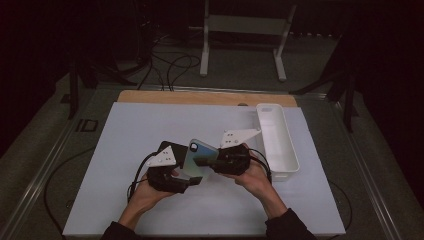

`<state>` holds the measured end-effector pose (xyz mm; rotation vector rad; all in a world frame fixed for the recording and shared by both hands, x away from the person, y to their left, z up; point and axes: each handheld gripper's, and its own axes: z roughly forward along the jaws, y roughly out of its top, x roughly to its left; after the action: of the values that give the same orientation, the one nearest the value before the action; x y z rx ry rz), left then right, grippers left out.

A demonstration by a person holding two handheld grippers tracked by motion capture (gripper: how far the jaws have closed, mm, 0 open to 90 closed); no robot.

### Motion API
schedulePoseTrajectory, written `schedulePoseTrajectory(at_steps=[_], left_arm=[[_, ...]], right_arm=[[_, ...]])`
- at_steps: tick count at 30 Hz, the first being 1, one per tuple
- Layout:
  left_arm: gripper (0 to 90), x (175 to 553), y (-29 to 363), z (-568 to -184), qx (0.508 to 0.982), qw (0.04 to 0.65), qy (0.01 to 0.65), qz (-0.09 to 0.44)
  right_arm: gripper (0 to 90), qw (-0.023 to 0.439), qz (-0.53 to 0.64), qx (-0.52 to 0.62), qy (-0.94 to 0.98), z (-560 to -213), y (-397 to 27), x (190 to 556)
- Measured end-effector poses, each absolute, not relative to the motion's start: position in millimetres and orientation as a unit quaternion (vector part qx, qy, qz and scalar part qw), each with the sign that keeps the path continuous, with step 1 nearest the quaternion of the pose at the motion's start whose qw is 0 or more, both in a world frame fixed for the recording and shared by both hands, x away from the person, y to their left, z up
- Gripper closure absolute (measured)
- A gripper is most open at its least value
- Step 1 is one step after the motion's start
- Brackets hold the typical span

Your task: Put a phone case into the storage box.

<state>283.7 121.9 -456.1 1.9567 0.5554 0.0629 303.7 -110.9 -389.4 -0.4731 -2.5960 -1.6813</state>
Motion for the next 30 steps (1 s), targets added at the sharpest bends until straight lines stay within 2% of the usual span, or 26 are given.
schedulePoseTrajectory(at_steps=[4,7,11,15,16,17,21,23,25,26,28,29,30], left_arm=[[48.3,281.8,119.5,-456.7,0.822,0.53,0.21,0.016],[51.5,281.7,119.4,-456.9,0.823,0.53,0.205,0.012],[61.0,281.9,119.6,-457.2,0.825,0.529,0.198,0.004],[70.5,281.2,117.5,-458.3,0.83,0.524,0.19,-0.002],[72.5,281.0,116.5,-459.1,0.832,0.522,0.186,-0.003],[72.5,280.6,115.7,-459.7,0.835,0.519,0.183,-0.006],[84.8,280.1,114.5,-460.1,0.835,0.519,0.184,-0.002],[85.4,280.4,114.7,-459.9,0.834,0.52,0.186,-0.002],[86.2,280.3,114.2,-459.8,0.83,0.524,0.189,-0.003],[86.2,280.4,114.0,-459.7,0.831,0.523,0.191,0.002],[86.3,280.6,115.2,-459.1,0.829,0.522,0.202,0.014],[86.3,280.6,115.2,-459.1,0.829,0.522,0.202,0.014],[86.3,281.0,116.1,-458.7,0.827,0.523,0.205,0.016]], right_arm=[[87.3,0.018,-0.533,-0.142,-0.834,-391.8,-108.1,304.3],[87.2,0.031,-0.532,-0.14,-0.834,-393.0,-109.1,305.5],[86.0,0.024,-0.531,-0.135,-0.836,-393.0,-111.8,307.2],[79.8,0.024,-0.527,-0.13,-0.84,-392.3,-115.9,309.7],[75.4,0.019,-0.521,-0.13,-0.843,-391.7,-115.8,309.7],[75.4,0.019,-0.521,-0.13,-0.843,-391.7,-115.8,309.7],[58.9,0.007,-0.521,-0.133,-0.843,-390.7,-116.0,309.4],[56.3,-0.001,-0.522,-0.139,-0.842,-390.6,-116.3,309.1],[44.4,-0.029,-0.519,-0.147,-0.842,-390.8,-115.2,307.8],[44.4,-0.029,-0.519,-0.147,-0.842,-390.8,-115.2,307.8],[30.5,-0.047,-0.511,-0.164,-0.842,-391.6,-112.2,306.3],[30.5,-0.047,-0.511,-0.164,-0.842,-391.6,-112.2,306.3],[26.2,-0.052,-0.507,-0.174,-0.842,-391.8,-111.6,306.5]])
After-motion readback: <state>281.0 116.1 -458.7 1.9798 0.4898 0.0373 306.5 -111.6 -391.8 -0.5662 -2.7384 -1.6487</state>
